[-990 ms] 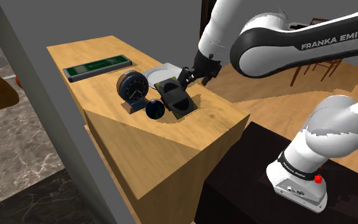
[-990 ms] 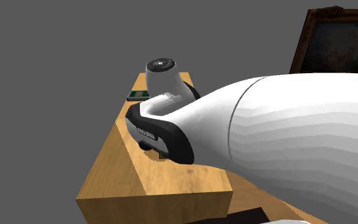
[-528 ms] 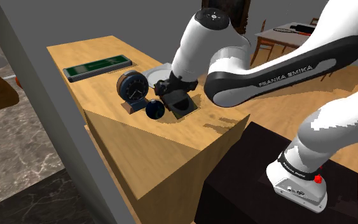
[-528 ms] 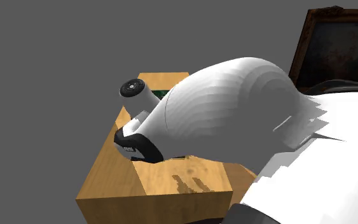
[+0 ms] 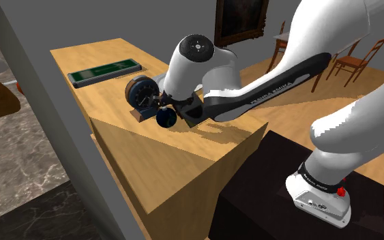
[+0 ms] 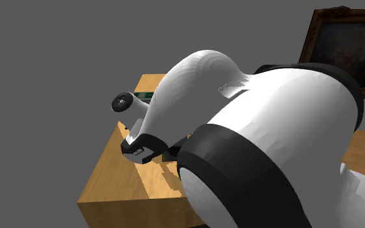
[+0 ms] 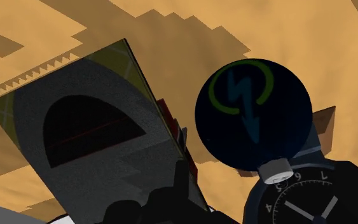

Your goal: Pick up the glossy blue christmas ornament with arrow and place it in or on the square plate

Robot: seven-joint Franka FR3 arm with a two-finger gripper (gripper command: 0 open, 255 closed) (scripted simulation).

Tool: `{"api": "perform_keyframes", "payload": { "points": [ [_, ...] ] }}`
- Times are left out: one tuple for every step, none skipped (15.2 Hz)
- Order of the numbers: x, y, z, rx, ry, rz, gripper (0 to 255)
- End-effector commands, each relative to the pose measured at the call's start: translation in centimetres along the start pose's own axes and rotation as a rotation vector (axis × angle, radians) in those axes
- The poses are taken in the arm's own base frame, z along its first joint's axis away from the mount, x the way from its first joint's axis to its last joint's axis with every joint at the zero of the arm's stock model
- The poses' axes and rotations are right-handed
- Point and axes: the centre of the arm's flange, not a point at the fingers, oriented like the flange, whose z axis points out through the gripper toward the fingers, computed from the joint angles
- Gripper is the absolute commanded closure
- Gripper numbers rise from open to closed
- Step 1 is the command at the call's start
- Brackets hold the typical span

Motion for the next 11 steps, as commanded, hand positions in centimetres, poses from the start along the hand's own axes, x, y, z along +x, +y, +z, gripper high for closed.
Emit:
{"api": "perform_keyframes", "payload": {
  "points": [
    [0.0,0.0,1.0,0.001,0.001,0.001,0],
    [0.0,0.0,1.6,0.001,0.001,0.001,0],
    [0.0,0.0,2.1,0.002,0.001,0.001,0],
    [0.0,0.0,2.4,0.001,0.001,0.001,0],
    [0.0,0.0,2.4,0.001,0.001,0.001,0],
    [0.0,0.0,2.4,0.001,0.001,0.001,0],
    [0.0,0.0,2.4,0.002,0.001,0.001,0],
    [0.0,0.0,2.4,0.001,0.001,0.001,0],
    [0.0,0.0,2.4,0.001,0.001,0.001,0],
    [0.0,0.0,2.4,0.001,0.001,0.001,0],
    [0.0,0.0,2.4,0.001,0.001,0.001,0]
  ]
}}
